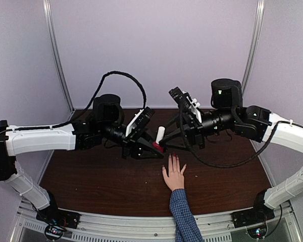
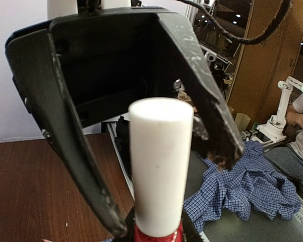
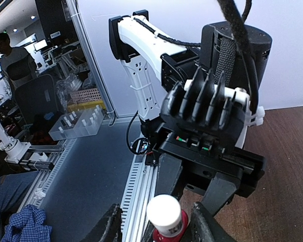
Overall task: Paint the nails
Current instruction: Screw the nail polish bottle cap onto the nail polish bottle.
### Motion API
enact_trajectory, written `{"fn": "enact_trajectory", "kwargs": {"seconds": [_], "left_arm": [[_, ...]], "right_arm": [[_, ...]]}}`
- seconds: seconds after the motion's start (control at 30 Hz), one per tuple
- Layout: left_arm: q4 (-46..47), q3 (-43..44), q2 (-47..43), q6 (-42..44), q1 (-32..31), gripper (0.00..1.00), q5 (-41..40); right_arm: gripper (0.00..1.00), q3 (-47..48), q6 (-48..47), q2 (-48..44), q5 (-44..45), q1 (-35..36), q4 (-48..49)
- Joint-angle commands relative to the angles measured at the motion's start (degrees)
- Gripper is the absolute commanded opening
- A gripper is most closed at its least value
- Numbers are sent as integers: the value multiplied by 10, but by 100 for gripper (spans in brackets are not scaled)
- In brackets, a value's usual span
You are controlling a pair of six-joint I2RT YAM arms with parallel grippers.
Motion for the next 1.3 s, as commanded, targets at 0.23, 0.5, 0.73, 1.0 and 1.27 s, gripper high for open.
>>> {"fn": "enact_trajectory", "kwargs": {"seconds": [0.23, 0.5, 0.73, 1.0, 1.27], "left_arm": [[18, 9, 0, 4, -5, 0, 20], [33, -1, -11, 0, -4, 0, -12], [36, -15, -31, -1, -1, 0, -93], [62, -47, -61, -10, 7, 0, -216], [96, -82, -83, -19, 7, 0, -360]], "right_arm": [[38, 27, 14, 17, -53, 5, 22], [16, 21, 19, 20, -60, 8, 18], [8, 20, 14, 20, -40, 11, 5], [3, 17, 2, 20, 32, 11, -13], [2, 6, 27, 30, 157, 14, 0]]}}
